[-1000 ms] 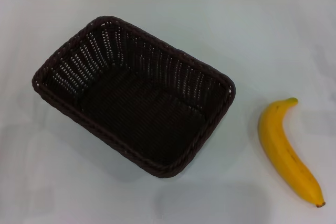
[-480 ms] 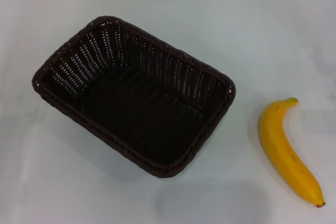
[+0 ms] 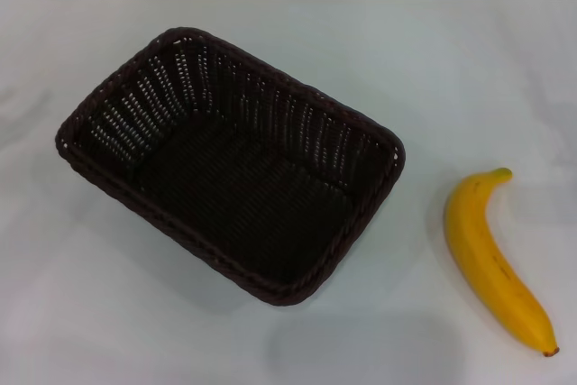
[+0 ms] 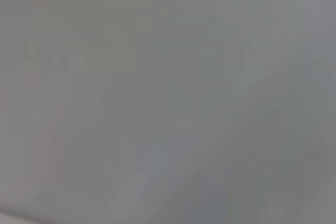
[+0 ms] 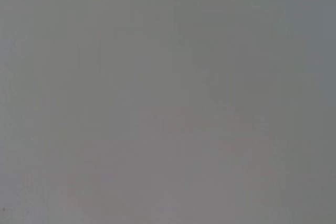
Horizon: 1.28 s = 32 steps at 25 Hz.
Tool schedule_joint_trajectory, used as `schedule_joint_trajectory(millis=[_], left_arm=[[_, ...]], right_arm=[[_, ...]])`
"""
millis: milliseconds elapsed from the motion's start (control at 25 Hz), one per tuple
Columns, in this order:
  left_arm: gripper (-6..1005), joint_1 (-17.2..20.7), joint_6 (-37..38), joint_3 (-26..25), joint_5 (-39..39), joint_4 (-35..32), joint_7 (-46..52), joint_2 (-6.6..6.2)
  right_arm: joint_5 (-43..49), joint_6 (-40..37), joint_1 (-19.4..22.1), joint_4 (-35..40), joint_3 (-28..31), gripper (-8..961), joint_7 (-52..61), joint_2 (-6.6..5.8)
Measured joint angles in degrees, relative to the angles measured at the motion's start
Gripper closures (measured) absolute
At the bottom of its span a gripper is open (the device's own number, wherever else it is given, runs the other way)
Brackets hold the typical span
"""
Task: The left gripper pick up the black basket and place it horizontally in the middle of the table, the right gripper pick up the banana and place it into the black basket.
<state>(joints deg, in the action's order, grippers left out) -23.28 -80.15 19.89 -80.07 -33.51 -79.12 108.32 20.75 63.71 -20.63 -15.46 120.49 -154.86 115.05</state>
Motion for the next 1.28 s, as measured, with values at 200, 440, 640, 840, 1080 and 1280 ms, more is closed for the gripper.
schedule_joint_trajectory(millis=[200, 440, 640, 840, 1080, 1280], left_arm=[[171, -6.6, -2.8, 12.4, 8.0, -5.1, 12.3, -6.22], [173, -16.2, -7.0, 17.5, 26.6, -7.0, 24.6, -11.19], [175, -21.0, -10.7, 17.6, 34.9, -7.1, 26.3, -11.66], [177, -26.7, -12.0, 17.7, 44.5, -5.4, 26.7, -10.56], [181, -28.7, -10.3, 18.0, 47.3, -4.8, 26.4, -7.81], [200, -29.0, -6.0, 19.7, 48.5, -1.6, 26.0, -6.09]], right_arm=[[0.0, 0.0, -0.2, 0.0, -0.2, 159, 0.0, 0.00], [0.0, 0.1, -0.5, 0.0, -0.4, 159, 0.1, 0.05], [0.0, 0.0, -2.2, 0.4, -0.7, 159, 0.1, 0.25], [-0.3, 0.4, -1.9, 0.4, -1.0, 159, 0.6, 0.32], [-0.3, 0.5, -1.8, 0.5, -1.0, 159, 0.7, 0.35], [-0.2, 0.5, -1.7, 0.5, -1.2, 159, 0.9, 0.35]])
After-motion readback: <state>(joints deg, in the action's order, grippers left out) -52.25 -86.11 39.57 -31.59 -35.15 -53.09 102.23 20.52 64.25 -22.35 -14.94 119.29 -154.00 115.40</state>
